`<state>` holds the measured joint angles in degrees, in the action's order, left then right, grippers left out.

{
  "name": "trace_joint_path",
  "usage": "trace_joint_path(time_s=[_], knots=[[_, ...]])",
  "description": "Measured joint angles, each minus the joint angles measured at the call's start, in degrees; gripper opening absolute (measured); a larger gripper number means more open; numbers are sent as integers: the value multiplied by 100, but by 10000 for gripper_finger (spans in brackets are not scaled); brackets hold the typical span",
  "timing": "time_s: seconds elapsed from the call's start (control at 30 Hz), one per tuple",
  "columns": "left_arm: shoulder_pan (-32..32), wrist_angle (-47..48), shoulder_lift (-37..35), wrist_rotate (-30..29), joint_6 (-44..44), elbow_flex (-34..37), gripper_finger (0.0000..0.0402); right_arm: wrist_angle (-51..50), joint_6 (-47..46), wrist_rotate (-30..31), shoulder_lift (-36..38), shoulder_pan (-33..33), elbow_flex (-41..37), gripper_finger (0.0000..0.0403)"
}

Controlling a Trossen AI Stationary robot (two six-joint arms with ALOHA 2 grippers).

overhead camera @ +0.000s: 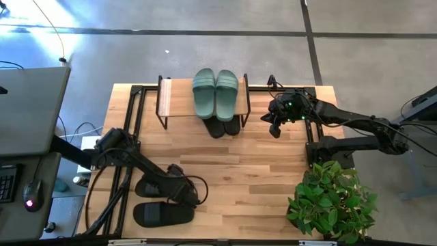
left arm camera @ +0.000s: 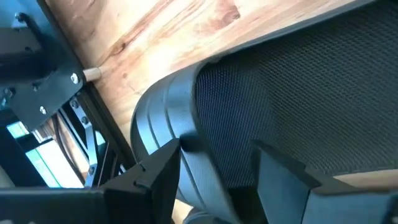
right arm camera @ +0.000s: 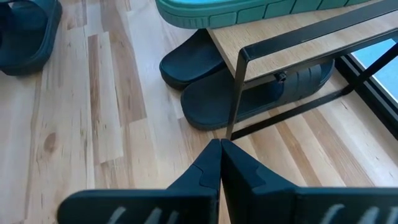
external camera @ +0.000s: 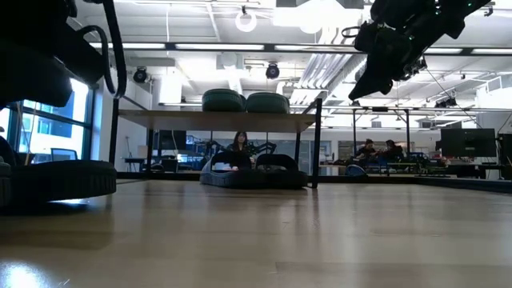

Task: Pick and place slides into the shelf
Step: Put the black slide under the shelf

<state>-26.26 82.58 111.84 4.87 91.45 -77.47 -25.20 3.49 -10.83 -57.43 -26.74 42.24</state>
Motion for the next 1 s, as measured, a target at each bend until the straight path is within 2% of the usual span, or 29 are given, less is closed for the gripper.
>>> trace_joint_path(time_s=[0.23, 0.33, 0.43, 0.67, 0.73, 0.87, 1.0], knots=[[-1, 180, 62, -547, -93, -4, 176, -32, -2, -12, 0, 0, 0, 0], [4, 504, 62, -621, -77, 8, 162, -39, -2, -29, 0, 0, 0, 0], [-5, 529, 60, -563, -74, 135, 127, -48, -2, -71, 0, 0, 0, 0], [0, 362, 53, -334, -102, 289, 14, -67, -4, -76, 0, 0, 0, 0], [-2, 332, 53, -319, -101, 286, 10, -66, -4, -79, 0, 0, 0, 0], [-1, 361, 53, -330, -114, 282, 29, -65, -4, -83, 0, 0, 0, 0], [-5, 667, 56, -495, -281, 47, 7, -64, -4, -87, 0, 0, 0, 0]])
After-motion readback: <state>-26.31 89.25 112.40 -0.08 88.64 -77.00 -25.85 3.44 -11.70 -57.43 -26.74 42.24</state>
